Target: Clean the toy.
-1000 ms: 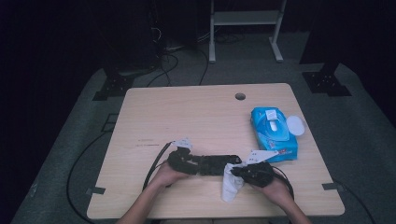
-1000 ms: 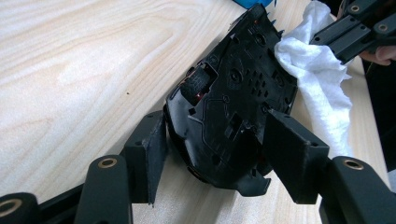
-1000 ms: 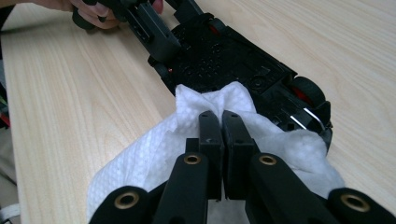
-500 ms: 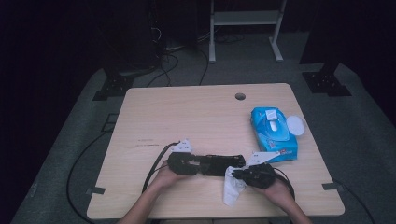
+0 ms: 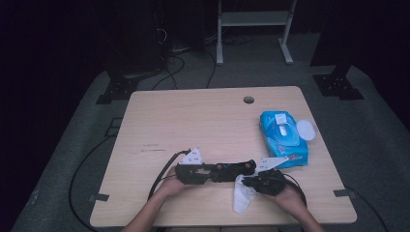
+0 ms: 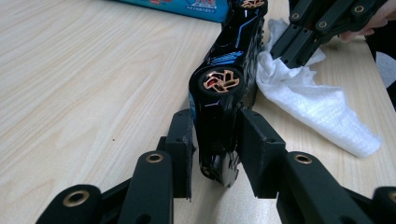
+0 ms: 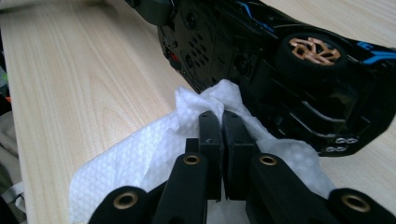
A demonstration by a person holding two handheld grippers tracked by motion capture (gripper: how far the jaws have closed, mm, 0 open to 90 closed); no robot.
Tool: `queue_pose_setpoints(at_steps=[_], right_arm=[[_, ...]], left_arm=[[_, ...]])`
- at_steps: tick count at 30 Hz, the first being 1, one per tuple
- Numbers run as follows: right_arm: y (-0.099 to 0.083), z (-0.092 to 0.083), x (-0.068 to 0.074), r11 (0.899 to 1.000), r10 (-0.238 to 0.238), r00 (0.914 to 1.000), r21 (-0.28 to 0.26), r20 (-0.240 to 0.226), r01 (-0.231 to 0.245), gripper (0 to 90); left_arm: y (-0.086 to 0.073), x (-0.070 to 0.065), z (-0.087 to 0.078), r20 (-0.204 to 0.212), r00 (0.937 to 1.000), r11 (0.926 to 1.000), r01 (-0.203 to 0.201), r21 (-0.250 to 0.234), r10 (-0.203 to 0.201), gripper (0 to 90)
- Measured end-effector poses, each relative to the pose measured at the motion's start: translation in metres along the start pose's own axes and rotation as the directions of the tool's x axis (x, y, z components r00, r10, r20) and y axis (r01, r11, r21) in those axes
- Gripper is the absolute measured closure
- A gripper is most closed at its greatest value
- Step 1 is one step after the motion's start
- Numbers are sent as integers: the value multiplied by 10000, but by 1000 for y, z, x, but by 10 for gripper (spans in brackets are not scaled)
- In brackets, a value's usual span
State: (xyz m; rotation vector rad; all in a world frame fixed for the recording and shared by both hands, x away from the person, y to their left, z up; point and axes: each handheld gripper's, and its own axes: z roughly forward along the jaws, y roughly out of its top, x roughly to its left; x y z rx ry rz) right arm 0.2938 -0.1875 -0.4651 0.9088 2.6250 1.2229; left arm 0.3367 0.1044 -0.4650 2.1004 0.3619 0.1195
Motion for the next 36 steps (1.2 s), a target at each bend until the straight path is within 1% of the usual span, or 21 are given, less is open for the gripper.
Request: queue_pose_setpoints(at_steps=[4,7,10,12,15,18,20,21,22,23,25,26,28,30,31,32,33,34,36], right_arm=[[4,-4,5,9999,-84,9999,-67,-149,83,874],[12,-12,12,9989,-148,9993,-445,-334,133,874],[23,-20,19,9954,-208,9988,-938,-439,166,873],[32,-23,23,9930,-289,9989,-1155,-360,246,874],[45,-21,24,9900,-350,9994,-1371,-41,341,873],[54,-12,23,9925,-426,9978,-1127,499,480,873],[56,-5,22,9951,-400,9970,-879,670,458,873],[57,-2,22,9960,-468,9956,-728,807,528,874],[56,0,22,9962,-503,9951,-660,852,560,873],[56,1,21,9960,-487,9951,-700,863,548,874],[57,1,20,9965,-397,9962,-708,776,452,873],[56,1,20,9965,-386,9964,-706,752,439,873],[56,1,20,9964,-417,9965,-706,731,469,873],[56,1,21,9964,-457,9960,-671,767,509,873],[56,1,21,9964,-464,9958,-673,787,518,873],[56,1,21,9964,-447,9958,-685,794,501,873],[56,1,21,9963,-428,9961,-708,775,483,874],[55,2,22,9961,-430,9960,-739,785,488,873],[56,2,22,9958,-467,9955,-743,820,528,874]], left_arm=[[0,-2,-1,6,9996,9996,-282,66,282,672],[0,-4,-1,4,9982,9981,-600,135,600,679],[1,-8,-1,36,9958,9956,-916,199,915,688],[1,-10,-1,92,9935,9933,-1133,243,1131,696],[1,-11,-2,79,9915,9911,-1300,269,1299,702],[1,-11,-2,111,9902,9899,-1392,280,1389,706],[1,-11,-2,134,9910,9906,-1337,271,1334,707],[1,-10,-2,151,9913,9909,-1315,278,1311,707],[1,-9,-2,147,9919,9917,-1264,248,1261,705],[1,-9,-1,110,9927,9923,-1207,285,1204,694],[1,-7,1,99,9961,9952,-883,431,879,602],[1,-6,2,108,9965,9955,-829,458,825,576],[2,-7,4,49,9959,9946,-901,508,899,572],[3,-9,6,18,9958,9947,-916,458,916,572],[4,-10,6,8,9945,9935,-1048,433,1049,575],[4,-11,6,21,9932,9925,-1163,375,1163,608],[4,-12,6,-51,9913,9906,-1315,375,1318,654],[5,-12,6,-75,9900,9893,-1406,393,1410,664],[4,-10,5,30,9896,9890,-1438,360,1438,674]])
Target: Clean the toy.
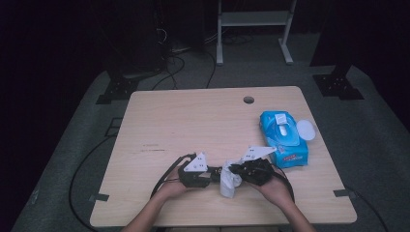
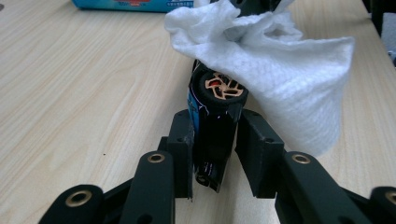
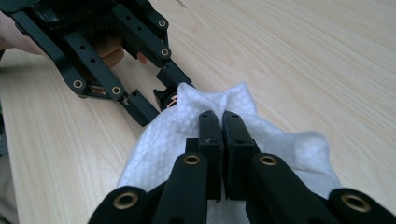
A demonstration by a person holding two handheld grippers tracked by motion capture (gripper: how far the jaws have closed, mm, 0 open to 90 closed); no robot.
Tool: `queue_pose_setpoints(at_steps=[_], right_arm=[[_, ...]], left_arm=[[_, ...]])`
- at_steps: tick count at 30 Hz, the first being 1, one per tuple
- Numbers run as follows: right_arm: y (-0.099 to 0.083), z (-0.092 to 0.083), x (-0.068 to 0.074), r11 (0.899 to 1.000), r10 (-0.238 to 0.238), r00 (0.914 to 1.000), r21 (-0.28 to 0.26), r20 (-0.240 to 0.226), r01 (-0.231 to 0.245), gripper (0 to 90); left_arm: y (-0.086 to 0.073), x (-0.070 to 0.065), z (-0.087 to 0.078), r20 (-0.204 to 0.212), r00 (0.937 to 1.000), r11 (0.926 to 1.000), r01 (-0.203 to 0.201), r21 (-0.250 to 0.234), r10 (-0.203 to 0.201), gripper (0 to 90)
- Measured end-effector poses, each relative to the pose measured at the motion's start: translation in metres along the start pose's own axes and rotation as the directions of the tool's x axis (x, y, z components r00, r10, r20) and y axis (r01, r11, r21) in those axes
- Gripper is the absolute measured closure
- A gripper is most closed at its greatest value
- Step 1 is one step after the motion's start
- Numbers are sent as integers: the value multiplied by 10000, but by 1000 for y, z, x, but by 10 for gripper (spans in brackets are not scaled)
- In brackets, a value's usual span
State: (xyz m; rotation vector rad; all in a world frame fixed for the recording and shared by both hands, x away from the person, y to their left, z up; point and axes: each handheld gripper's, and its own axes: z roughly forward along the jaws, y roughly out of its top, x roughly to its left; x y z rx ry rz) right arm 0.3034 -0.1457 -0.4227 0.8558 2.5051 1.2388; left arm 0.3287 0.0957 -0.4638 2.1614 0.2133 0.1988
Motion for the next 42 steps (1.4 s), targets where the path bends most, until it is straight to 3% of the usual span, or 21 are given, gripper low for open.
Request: queue_pose_setpoints(at_steps=[7,9,16,18,22,25,27,31,33,35,36,38,40,42], right_arm=[[13,11,1,9999,-136,9995,-69,295,138,873],[19,16,2,9998,-77,9999,-205,119,79,873],[34,36,13,9984,-558,9984,-73,-17,558,873],[33,36,10,9985,-543,9985,-52,52,544,873],[29,31,0,9990,-448,9964,110,718,441,873],[26,31,0,9997,-221,9980,-56,589,224,873],[28,33,7,9995,-179,9998,-271,90,181,873],[32,39,19,9965,-822,9966,-147,22,822,872],[30,36,14,9977,-651,9978,-184,113,653,870],[27,31,5,9977,-672,9932,-61,954,681,871],[25,29,-1,9990,-442,9928,-19,1109,447,871],[21,25,-8,9996,149,9962,-270,856,-126,873],[22,27,-4,9997,6,9963,-225,854,14,873],[26,32,5,9993,-218,9982,-276,566,234,873]], left_arm=[[-3,6,-9,-319,9993,9998,-177,-55,176,712],[-4,6,-9,-344,9993,9998,-175,-64,173,712],[-8,10,-14,-509,9984,9997,-239,35,240,710],[-11,12,-16,-572,9983,9999,-139,87,144,712],[-13,15,-19,-611,9981,10000,-23,39,25,716],[-13,15,-18,-611,9981,10000,1,7,-1,716],[-14,15,-18,-605,9982,10000,55,-22,-56,716],[-15,15,-19,-636,9980,10000,0,-24,-1,716],[-15,15,-19,-677,9977,10000,25,-9,-25,719],[-15,15,-20,-691,9976,10000,47,-21,-48,720],[-15,16,-20,-686,9976,10000,60,-26,-62,720],[-15,16,-19,-698,9976,10000,38,-44,-41,720],[-15,16,-19,-684,9976,10000,45,-52,-49,720],[-15,16,-19,-683,9976,10000,63,-59,-67,720]])
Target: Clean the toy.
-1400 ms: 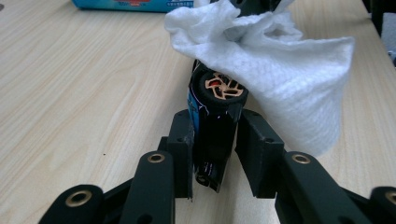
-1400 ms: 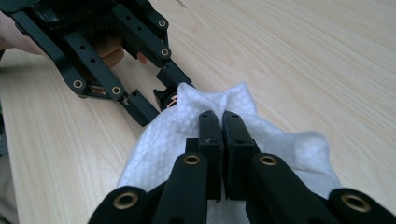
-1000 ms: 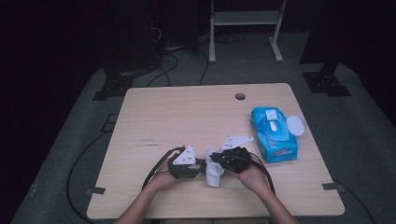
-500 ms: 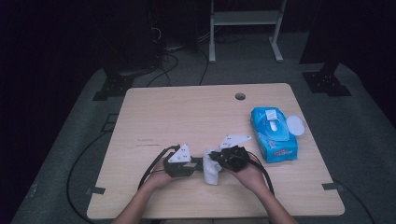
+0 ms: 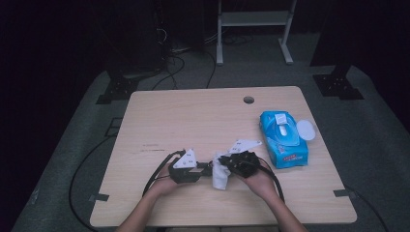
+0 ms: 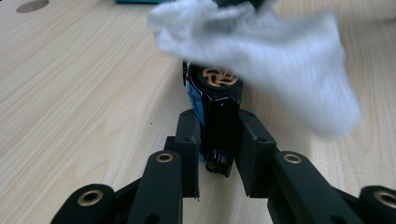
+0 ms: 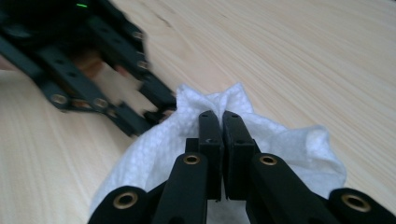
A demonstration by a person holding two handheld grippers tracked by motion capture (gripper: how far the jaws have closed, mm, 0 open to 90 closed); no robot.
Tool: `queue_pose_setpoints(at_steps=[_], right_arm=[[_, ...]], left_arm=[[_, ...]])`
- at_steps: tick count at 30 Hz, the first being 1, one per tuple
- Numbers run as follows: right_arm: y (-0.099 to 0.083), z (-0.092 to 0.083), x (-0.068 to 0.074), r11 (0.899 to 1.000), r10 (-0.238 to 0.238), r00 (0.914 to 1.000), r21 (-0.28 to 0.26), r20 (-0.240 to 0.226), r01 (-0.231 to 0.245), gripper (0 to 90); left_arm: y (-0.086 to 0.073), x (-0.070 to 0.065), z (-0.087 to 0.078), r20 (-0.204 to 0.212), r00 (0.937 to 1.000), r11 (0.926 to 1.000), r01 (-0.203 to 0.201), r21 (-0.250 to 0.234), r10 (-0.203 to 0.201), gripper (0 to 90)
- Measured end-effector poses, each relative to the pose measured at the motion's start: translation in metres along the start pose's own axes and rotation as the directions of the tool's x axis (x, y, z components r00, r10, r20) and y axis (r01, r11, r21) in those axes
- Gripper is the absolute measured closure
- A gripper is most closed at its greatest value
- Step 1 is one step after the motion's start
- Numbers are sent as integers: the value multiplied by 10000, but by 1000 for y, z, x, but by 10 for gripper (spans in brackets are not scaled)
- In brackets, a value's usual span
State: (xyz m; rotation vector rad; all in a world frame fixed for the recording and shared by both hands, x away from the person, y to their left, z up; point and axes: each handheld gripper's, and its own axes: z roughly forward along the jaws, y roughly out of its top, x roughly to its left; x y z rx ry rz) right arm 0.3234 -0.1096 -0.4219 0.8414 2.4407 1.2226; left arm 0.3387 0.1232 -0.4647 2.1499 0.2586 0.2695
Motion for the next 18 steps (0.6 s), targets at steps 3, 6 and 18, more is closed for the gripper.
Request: queue_pose_setpoints(at_steps=[3,6,18], right_arm=[[6,7,12,9993,-368,9985,4,-396,368,872],[6,6,9,9988,-487,9988,91,-111,488,872],[-2,0,-2,9995,-300,9990,95,342,297,871]], left_arm=[[0,0,0,-25,10000,10000,-7,32,7,722],[0,0,-1,-20,10000,10000,-3,58,3,723],[-1,1,0,10,9999,9999,166,-13,-166,721]])
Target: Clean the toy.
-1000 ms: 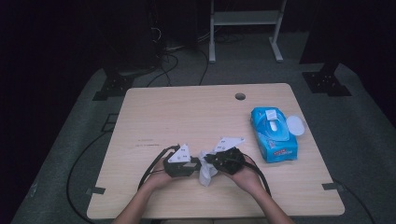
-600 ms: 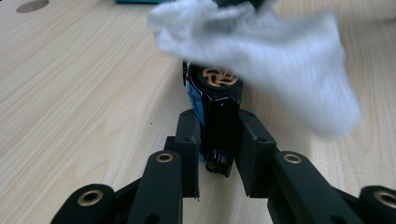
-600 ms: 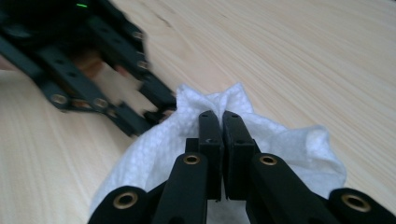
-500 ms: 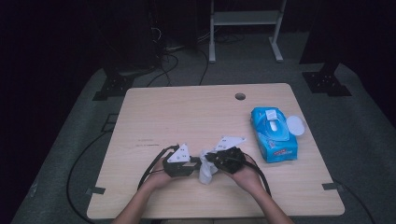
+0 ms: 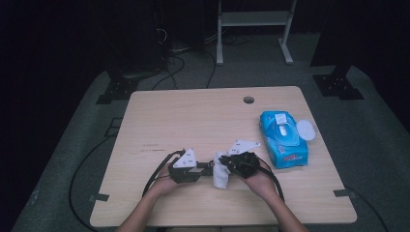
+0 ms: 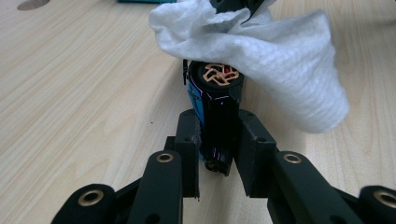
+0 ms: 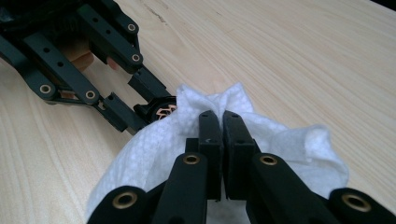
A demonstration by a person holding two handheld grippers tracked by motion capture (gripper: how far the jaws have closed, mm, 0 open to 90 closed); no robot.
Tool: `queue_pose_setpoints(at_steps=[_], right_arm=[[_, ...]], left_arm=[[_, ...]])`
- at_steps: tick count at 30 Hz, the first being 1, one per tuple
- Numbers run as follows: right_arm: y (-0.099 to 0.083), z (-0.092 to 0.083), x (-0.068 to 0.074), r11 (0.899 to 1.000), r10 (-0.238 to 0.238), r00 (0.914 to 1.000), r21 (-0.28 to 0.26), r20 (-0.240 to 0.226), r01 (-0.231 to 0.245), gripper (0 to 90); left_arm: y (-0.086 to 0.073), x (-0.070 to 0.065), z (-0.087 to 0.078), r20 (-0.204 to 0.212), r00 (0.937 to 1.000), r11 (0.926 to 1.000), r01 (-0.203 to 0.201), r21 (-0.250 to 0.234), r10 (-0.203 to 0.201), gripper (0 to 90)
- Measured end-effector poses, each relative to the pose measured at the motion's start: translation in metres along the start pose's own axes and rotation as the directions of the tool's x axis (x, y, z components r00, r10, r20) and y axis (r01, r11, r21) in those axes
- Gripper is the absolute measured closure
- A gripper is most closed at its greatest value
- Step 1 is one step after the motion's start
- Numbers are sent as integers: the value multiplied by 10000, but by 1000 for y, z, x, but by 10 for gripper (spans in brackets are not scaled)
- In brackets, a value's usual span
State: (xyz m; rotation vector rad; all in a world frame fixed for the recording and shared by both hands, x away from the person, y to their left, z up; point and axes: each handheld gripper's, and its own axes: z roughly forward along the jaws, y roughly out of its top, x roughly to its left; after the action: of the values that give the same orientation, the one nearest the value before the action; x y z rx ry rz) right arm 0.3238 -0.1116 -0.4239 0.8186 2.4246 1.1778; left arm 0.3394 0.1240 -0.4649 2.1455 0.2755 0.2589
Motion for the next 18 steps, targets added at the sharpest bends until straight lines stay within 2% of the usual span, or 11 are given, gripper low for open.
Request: queue_pose_setpoints(at_steps=[2,6,9,12,14,15,18], right_arm=[[-1,-1,-4,9999,129,9997,-23,-186,-130,872],[-4,-5,-11,9990,456,9989,4,50,-456,872],[-3,-4,-8,9993,365,9993,22,0,-365,871],[-3,-4,-7,9992,400,9992,-29,-101,-400,871],[-3,-3,-7,9990,435,9989,-72,-148,-436,871],[-4,-3,-7,9988,488,9986,-72,-195,-489,871],[-3,-2,-6,9988,477,9987,-46,-169,-478,872]], left_arm=[[0,0,0,-12,10000,10000,-52,72,52,720],[0,0,1,-75,10000,9999,-26,103,26,729],[0,0,1,-96,9999,9999,-106,137,108,732],[0,0,1,-53,10000,9999,-19,116,19,731],[1,0,1,-39,9999,9999,101,-68,-101,723],[3,0,2,-75,9997,9997,233,-110,-234,672],[5,-1,8,-409,9979,9986,502,190,-494,489]])
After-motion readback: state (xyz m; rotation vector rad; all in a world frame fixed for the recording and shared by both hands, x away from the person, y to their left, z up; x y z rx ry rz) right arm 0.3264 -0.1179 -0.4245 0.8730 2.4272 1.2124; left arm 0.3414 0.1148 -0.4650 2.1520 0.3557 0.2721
